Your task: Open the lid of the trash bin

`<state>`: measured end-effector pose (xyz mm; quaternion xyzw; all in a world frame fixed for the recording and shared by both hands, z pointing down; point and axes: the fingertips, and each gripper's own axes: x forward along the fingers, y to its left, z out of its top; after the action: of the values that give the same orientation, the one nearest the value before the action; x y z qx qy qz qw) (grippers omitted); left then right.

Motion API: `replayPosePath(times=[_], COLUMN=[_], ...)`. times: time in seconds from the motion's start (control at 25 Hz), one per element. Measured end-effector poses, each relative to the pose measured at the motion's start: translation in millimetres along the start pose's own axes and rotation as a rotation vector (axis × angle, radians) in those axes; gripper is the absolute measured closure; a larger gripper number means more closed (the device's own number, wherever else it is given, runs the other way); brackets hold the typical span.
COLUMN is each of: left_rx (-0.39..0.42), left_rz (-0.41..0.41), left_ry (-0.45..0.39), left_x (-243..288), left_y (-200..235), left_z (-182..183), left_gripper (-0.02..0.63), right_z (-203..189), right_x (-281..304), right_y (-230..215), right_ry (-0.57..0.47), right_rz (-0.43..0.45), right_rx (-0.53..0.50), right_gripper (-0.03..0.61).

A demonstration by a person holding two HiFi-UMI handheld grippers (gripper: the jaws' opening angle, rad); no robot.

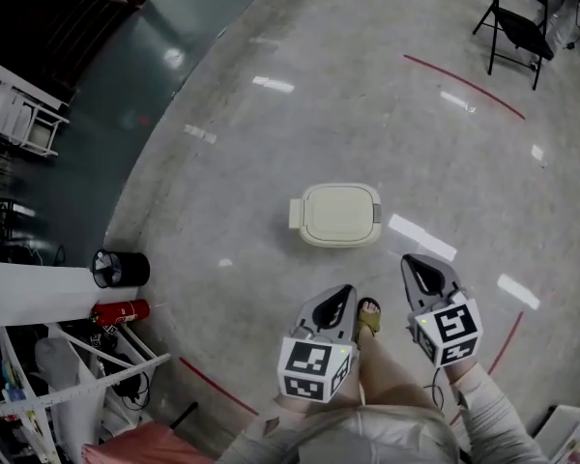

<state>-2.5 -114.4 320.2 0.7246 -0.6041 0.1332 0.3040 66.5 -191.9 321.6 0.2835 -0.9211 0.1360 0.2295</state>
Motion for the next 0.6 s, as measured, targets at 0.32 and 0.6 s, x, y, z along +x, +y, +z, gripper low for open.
replayPosePath(times=[0.32, 0.6], left_rx=[0.003, 0.016], left_rz=[0.009, -0.004], left_ry=[0.074, 0.121], left_x=[53, 95], left_y=[23, 44], left_z=[-42, -88], left_gripper=[0.609, 0.609], right_z=[-44, -93], right_x=[58, 114], right_y=[-33, -54], right_ry=[0.054, 0.088], right_rz=[-0.025, -0.041], right_rx=[0.034, 0.09], right_gripper=[0.578, 0.58])
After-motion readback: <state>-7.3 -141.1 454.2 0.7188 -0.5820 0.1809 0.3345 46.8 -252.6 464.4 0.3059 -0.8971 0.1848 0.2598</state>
